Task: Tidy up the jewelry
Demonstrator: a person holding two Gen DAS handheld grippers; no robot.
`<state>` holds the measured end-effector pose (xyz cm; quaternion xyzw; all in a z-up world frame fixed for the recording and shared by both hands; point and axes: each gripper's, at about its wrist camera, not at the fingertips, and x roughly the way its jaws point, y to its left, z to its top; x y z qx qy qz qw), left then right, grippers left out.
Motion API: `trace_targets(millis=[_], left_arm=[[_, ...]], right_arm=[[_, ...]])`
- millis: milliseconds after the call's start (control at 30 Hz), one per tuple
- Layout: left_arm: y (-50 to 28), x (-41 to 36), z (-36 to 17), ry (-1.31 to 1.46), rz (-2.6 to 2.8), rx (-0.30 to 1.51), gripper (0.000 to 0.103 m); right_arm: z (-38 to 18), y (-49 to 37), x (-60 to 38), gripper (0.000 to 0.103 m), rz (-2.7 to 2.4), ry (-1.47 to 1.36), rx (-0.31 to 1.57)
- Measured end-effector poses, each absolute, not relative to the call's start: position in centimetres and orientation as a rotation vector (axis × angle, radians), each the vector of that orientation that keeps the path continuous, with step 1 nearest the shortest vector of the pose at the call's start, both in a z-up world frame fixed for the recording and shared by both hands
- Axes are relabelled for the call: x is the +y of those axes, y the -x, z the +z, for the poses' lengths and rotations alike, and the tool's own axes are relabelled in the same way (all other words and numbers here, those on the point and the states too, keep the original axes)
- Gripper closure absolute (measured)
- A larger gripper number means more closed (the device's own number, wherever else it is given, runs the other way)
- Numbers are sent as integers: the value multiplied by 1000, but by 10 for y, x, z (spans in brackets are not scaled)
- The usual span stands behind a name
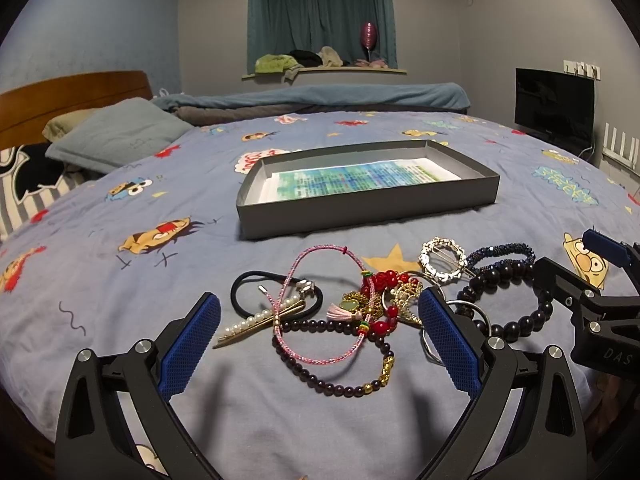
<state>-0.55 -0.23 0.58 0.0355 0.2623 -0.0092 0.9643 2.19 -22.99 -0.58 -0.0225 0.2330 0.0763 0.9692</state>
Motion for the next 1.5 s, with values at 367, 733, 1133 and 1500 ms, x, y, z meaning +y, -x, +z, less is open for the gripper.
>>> trace_targets(millis=[367,733,1133,1500], left_arm=[[3,6,7,-69,6,530,5],[-14,39,7,-16,-4,586,7],[-46,29,5,-90,-62,644,51],[-59,7,-2,-154,-132,661,74]], right_arm=[[-5,-27,-243,6,157,5,487],[-5,-27,-248,7,187,-7,507],[-12,-31,-247,28,221,-2,568],[-20,-41,-247,46,253,-20,627]])
